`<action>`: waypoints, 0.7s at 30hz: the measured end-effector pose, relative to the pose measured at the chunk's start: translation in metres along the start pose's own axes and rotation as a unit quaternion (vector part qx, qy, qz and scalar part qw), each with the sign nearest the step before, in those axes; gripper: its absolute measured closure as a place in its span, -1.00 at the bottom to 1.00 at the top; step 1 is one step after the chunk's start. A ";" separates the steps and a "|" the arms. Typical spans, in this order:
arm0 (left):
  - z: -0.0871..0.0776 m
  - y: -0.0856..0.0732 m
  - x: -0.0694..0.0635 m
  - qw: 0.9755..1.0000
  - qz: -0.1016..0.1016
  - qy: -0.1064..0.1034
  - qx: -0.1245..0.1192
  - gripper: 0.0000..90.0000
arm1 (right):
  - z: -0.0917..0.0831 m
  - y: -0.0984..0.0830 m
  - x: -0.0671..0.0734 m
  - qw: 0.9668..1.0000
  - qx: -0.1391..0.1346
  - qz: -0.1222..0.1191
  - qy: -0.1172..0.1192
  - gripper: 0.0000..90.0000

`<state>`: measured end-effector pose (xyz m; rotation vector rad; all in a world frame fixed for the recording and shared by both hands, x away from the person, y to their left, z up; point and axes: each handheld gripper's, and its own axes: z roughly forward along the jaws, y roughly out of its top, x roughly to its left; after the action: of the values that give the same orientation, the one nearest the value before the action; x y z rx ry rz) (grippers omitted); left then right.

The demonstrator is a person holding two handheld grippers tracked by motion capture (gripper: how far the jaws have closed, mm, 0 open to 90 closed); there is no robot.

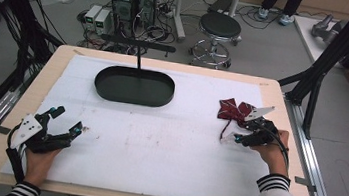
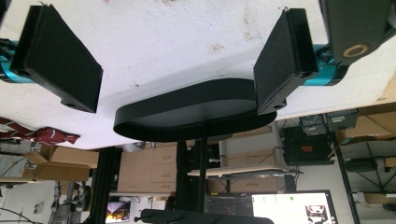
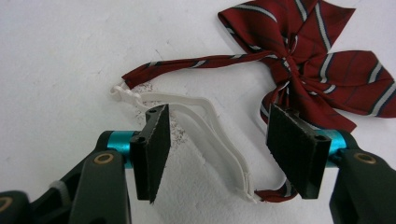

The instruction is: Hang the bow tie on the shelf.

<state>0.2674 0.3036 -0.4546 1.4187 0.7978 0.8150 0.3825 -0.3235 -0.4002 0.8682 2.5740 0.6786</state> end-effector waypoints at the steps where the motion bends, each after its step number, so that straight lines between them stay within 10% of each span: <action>1: 0.000 0.000 0.000 1.000 0.001 0.000 0.001 -0.64 | 0.000 0.000 0.000 1.000 0.000 0.000 0.000 -0.11; 21: 0.000 0.000 0.001 1.000 -0.003 -0.001 0.000 -0.65 | 0.011 -0.005 -0.008 0.998 0.051 -0.026 0.012 0.47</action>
<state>0.2675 0.3042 -0.4546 1.4161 0.7998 0.8101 0.3908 -0.3286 -0.4110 0.8257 2.6633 0.5503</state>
